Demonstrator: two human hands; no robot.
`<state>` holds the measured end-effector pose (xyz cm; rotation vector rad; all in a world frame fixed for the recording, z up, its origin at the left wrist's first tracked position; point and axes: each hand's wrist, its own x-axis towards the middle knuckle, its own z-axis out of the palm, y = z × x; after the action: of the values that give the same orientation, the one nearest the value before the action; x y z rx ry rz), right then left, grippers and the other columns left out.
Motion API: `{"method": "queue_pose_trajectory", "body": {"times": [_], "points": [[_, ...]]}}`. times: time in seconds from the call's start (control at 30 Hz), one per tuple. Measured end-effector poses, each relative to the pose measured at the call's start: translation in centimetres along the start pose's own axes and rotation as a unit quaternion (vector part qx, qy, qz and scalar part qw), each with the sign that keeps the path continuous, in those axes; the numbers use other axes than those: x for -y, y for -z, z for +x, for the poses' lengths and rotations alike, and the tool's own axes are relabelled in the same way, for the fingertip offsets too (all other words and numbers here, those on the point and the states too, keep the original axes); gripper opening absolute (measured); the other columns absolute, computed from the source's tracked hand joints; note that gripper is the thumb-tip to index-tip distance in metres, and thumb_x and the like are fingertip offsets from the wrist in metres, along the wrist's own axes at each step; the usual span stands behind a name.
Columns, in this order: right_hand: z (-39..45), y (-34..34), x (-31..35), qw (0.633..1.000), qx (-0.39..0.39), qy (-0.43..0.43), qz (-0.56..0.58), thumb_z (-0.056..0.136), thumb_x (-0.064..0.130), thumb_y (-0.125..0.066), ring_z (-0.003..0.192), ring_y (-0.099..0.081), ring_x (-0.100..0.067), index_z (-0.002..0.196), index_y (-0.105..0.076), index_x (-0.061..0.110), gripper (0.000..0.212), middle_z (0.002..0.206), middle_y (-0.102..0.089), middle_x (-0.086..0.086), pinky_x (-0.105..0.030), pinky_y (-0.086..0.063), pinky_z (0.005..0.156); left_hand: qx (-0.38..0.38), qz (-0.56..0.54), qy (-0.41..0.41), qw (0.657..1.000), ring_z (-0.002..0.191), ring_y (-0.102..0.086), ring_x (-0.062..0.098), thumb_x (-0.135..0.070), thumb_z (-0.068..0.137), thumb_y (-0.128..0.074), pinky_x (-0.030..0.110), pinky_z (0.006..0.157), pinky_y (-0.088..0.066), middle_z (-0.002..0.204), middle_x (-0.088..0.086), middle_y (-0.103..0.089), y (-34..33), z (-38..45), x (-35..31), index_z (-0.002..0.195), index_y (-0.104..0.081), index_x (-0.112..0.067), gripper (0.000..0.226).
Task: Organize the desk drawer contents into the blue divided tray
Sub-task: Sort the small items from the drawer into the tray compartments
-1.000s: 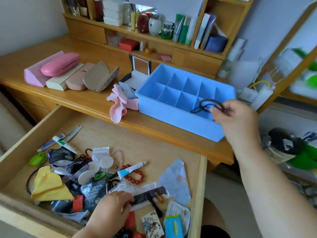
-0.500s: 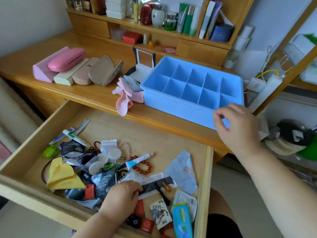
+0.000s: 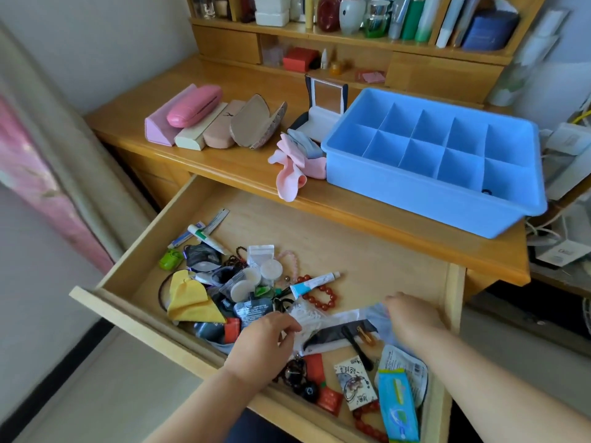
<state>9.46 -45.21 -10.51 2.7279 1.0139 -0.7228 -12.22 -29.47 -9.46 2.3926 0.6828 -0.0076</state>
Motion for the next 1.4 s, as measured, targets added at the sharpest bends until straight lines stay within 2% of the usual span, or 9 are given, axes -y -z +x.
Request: {"method": "queue_pose_trajectory", "body": {"times": [0.13,0.27,0.5,0.73,0.93,1.07,1.27,1.33,1.4], "points": [[0.7,0.4,0.7,0.962,-0.115,-0.038,0.245,0.087,0.016,-0.056,0.061,-0.060,-0.015,0.072,-0.049,0.022,0.018,0.066,-0.060,0.005,-0.024,-0.037,0.049,-0.107,0.008,0.037,0.994,0.099,-0.056,0.007,-0.016,0.086,-0.058,0.018,0.086,-0.046,0.114,-0.012,-0.055,2.4,0.0,2.5,0.112,-0.064,-0.024,0.028],[0.2,1.6,3.7,0.890,-0.129,0.010,0.438,0.090,0.010,-0.055,0.054,-0.065,-0.012,0.079,-0.051,0.024,0.019,0.065,-0.065,-0.002,-0.038,-0.055,0.062,-0.014,0.074,0.109,0.991,0.129,-0.039,0.020,-0.018,0.087,-0.052,0.028,0.101,-0.040,0.147,-0.001,-0.029,2.1,1.0,2.6,0.140,-0.040,-0.023,0.055],[-1.0,2.0,10.1,0.904,-0.142,0.157,0.371,0.088,0.014,-0.057,0.068,-0.061,-0.012,0.080,-0.053,0.028,0.017,0.076,-0.063,0.007,-0.032,-0.048,0.063,0.137,-0.076,-0.081,0.984,0.121,-0.048,0.014,0.002,0.079,-0.042,0.024,0.101,-0.039,0.133,-0.002,-0.051,0.1,0.7,-0.9,0.128,-0.056,-0.018,0.055],[-0.9,-2.2,10.6,0.915,-0.028,0.382,0.126,0.085,0.003,-0.045,0.083,-0.044,-0.009,0.084,-0.047,0.017,0.014,0.094,-0.047,0.009,-0.029,-0.039,0.069,-0.130,0.040,0.102,0.986,0.096,-0.057,0.011,-0.005,0.085,-0.052,0.021,0.081,-0.046,0.104,-0.008,-0.060,6.5,-0.4,6.2,0.096,-0.068,-0.023,0.026],[-0.4,-0.9,7.9,0.962,-0.011,0.273,-0.005,0.084,0.008,-0.046,0.083,-0.050,-0.016,0.083,-0.049,0.029,0.021,0.087,-0.052,0.010,-0.027,-0.028,0.057,-0.064,0.202,0.244,0.947,0.112,-0.049,0.022,-0.020,0.078,-0.060,0.031,0.085,-0.046,0.126,-0.001,-0.046,8.8,0.3,11.7,0.130,-0.044,-0.028,0.055],[-0.6,0.4,8.6,0.975,-0.057,0.175,0.121,0.087,0.014,-0.050,0.061,-0.047,-0.015,0.076,-0.044,0.026,0.018,0.064,-0.047,0.006,-0.026,-0.029,0.050,-0.046,0.203,0.277,0.938,0.078,-0.058,0.021,-0.012,0.082,-0.050,0.029,0.062,-0.049,0.089,-0.001,-0.061,10.0,1.7,11.4,0.089,-0.059,-0.021,0.014],[-1.8,2.9,12.7,0.799,0.060,0.094,0.591,0.087,0.020,-0.066,0.068,-0.065,-0.019,0.108,-0.056,0.026,0.024,0.086,-0.070,-0.006,-0.036,-0.055,0.069,-0.243,-0.123,0.140,0.952,0.051,-0.053,0.001,-0.023,0.081,-0.065,0.019,0.049,-0.044,0.062,-0.014,-0.063,10.2,1.0,4.7,0.068,-0.060,-0.037,0.020],[-2.1,3.0,14.1,0.702,0.159,0.103,0.686,0.080,0.029,-0.071,0.082,-0.070,-0.023,0.121,-0.055,0.033,0.044,0.098,-0.071,-0.005,-0.036,-0.057,0.074,-0.154,-0.222,0.092,0.958,0.051,-0.054,-0.002,-0.020,0.082,-0.064,0.014,0.051,-0.045,0.066,-0.016,-0.067,9.0,0.8,1.8,0.070,-0.064,-0.035,0.019],[-2.1,2.9,14.7,0.720,0.141,0.126,0.667,0.083,0.022,-0.070,0.082,-0.071,-0.020,0.118,-0.061,0.027,0.037,0.098,-0.071,-0.004,-0.028,-0.056,0.069,-0.028,-0.342,0.074,0.936,0.070,-0.067,0.004,-0.013,0.087,-0.063,0.016,0.066,-0.053,0.081,-0.009,-0.073,8.6,0.6,0.3,0.085,-0.071,-0.031,0.020]]}}
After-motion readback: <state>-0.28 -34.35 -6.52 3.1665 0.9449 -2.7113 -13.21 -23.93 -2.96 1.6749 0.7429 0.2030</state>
